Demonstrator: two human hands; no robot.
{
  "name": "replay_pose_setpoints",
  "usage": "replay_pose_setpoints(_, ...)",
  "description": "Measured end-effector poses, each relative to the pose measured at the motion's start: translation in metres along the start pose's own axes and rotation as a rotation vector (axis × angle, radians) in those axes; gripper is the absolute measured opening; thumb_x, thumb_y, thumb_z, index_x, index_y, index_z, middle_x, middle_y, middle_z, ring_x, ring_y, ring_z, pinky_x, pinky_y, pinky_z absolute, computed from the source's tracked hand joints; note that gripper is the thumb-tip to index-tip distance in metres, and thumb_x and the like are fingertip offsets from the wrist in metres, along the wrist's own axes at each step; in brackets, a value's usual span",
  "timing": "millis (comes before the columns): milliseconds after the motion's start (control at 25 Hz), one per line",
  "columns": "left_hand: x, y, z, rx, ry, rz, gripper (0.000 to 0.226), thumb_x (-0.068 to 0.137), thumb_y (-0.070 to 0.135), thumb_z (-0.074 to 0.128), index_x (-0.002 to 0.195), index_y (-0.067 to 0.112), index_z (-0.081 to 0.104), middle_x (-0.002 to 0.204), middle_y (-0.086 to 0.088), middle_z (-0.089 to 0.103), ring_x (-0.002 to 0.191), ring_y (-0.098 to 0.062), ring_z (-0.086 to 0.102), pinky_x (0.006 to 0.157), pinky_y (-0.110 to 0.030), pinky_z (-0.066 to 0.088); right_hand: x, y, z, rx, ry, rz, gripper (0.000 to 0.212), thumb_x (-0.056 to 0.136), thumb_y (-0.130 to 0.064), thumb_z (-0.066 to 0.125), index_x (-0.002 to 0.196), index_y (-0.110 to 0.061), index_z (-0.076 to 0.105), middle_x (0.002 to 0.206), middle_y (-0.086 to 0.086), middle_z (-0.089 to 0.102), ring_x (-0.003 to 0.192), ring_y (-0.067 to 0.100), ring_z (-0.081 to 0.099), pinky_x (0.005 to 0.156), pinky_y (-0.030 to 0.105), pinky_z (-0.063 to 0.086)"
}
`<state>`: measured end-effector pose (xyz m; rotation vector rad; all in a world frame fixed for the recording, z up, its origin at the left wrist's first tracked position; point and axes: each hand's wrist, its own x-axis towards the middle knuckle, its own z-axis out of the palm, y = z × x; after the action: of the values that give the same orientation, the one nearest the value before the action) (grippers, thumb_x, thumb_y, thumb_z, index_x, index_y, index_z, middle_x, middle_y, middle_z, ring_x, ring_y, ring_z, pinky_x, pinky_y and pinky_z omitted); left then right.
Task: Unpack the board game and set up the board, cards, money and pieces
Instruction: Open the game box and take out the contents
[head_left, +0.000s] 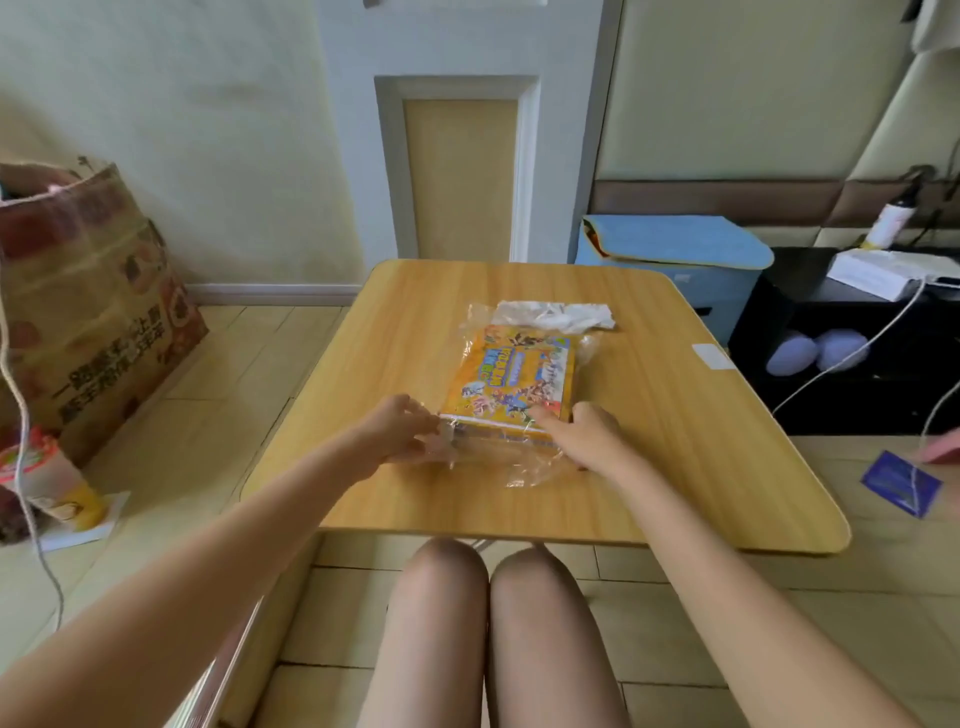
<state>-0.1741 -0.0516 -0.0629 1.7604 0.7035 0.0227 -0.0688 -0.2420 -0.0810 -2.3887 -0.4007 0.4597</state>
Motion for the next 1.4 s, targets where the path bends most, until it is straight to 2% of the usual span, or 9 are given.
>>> replay_pose_setpoints(120, -0.027, 0.000, 0.007, 0.199, -0.220, -0.019, 0.013, 0.093, 0.010, 0.054, 0.080, 0.013, 0.050, 0.062, -0.003, 0.062, 0.042, -0.006, 0.058, 0.041, -0.016, 0.046, 0.000, -0.004, 0.010, 0.146, 0.111, -0.002, 0.050, 0.082, -0.048, 0.061, 0.118, -0.014, 0.053, 0.125, 0.010, 0.053, 0.119, 0.030, 0.049, 0.098, 0.040, 0.042)
replay_pose_setpoints(320, -0.048, 0.049, -0.013, 0.424, -0.851, -0.036, 0.026, 0.096, 0.028, 0.047, 0.094, 0.010, 0.065, 0.101, -0.008, 0.070, 0.085, -0.014, 0.069, 0.073, -0.020, 0.053, 0.014, -0.015, -0.012, 0.384, 0.048, -0.131, 0.050, 0.080, -0.008, 0.067, 0.124, -0.022, 0.049, 0.121, 0.004, 0.051, 0.109, 0.023, 0.053, 0.082, 0.030, 0.044)
replay_pose_setpoints(480, -0.005, 0.075, -0.036, 0.050, -0.174, 0.153, 0.020, 0.094, 0.023, 0.052, 0.094, 0.005, 0.062, 0.107, -0.017, 0.067, 0.085, -0.017, 0.068, 0.075, -0.023, 0.055, 0.014, -0.001, -0.039, 0.150, 0.307, -0.087, 0.033, 0.088, -0.005, 0.054, 0.120, -0.007, 0.053, 0.121, 0.008, 0.058, 0.111, 0.025, 0.055, 0.090, 0.030, 0.045)
replay_pose_setpoints(560, 0.022, 0.059, -0.036, 0.467, 0.028, 0.110, 0.036, 0.091, 0.029, 0.058, 0.120, 0.008, 0.054, 0.129, -0.017, 0.054, 0.110, -0.026, 0.057, 0.092, -0.033, 0.045, 0.004, 0.007, -0.050, -0.016, 0.093, 0.063, 0.022, 0.089, 0.000, 0.046, 0.106, 0.002, 0.061, 0.098, 0.012, 0.069, 0.088, 0.026, 0.065, 0.081, 0.034, 0.054)
replay_pose_setpoints(720, 0.033, 0.028, -0.017, 0.803, 0.083, 0.041, 0.068, 0.087, 0.040, 0.060, 0.141, 0.011, 0.030, 0.134, -0.020, 0.047, 0.118, -0.033, 0.048, 0.090, -0.033, 0.040, -0.021, -0.002, -0.037, 0.111, -0.439, 0.094, 0.022, 0.092, -0.009, 0.054, 0.071, -0.003, 0.060, 0.051, 0.004, 0.061, 0.039, 0.009, 0.053, 0.039, 0.016, 0.040)
replay_pose_setpoints(880, 0.040, 0.013, -0.017, 0.829, 0.240, 0.075, 0.068, 0.087, 0.047, 0.056, 0.138, 0.010, 0.030, 0.131, -0.021, 0.049, 0.115, -0.036, 0.051, 0.089, -0.037, 0.041, -0.011, -0.021, -0.023, 0.726, -0.158, 0.010, 0.006, 0.086, 0.002, 0.059, 0.080, 0.001, 0.061, 0.070, 0.009, 0.055, 0.057, 0.013, 0.051, 0.047, 0.018, 0.047)
replay_pose_setpoints(1160, 0.041, -0.010, -0.017, 0.494, 0.492, 0.080, 0.044, 0.092, 0.043, 0.049, 0.113, 0.004, 0.045, 0.119, -0.021, 0.049, 0.107, -0.039, 0.052, 0.083, -0.040, 0.037, -0.003, -0.040, -0.018, 0.884, -0.120, -0.039, 0.013, 0.083, 0.005, 0.062, 0.076, -0.005, 0.056, 0.068, 0.008, 0.051, 0.046, 0.010, 0.040, 0.034, 0.013, 0.033)
replay_pose_setpoints(1320, 0.052, -0.010, -0.024, 0.498, 0.501, 0.035, 0.044, 0.093, 0.041, 0.047, 0.114, 0.001, 0.047, 0.115, -0.019, 0.055, 0.096, -0.033, 0.052, 0.075, -0.035, 0.036, 0.007, -0.038, -0.046, 1.651, -0.109, -0.139, 0.005, 0.087, 0.001, 0.057, 0.083, -0.002, 0.059, 0.081, 0.010, 0.067, 0.074, 0.016, 0.068, 0.069, 0.022, 0.057)
replay_pose_setpoints(1400, 0.057, -0.012, -0.028, 0.510, 0.484, -0.014, 0.050, 0.093, 0.043, 0.046, 0.118, 0.000, 0.044, 0.114, -0.019, 0.056, 0.089, -0.030, 0.050, 0.072, -0.034, 0.037, 0.009, -0.027, -0.047, 1.474, -0.058, -0.086, 0.010, 0.090, 0.003, 0.052, 0.083, -0.001, 0.058, 0.073, 0.010, 0.068, 0.063, 0.013, 0.069, 0.060, 0.020, 0.056)
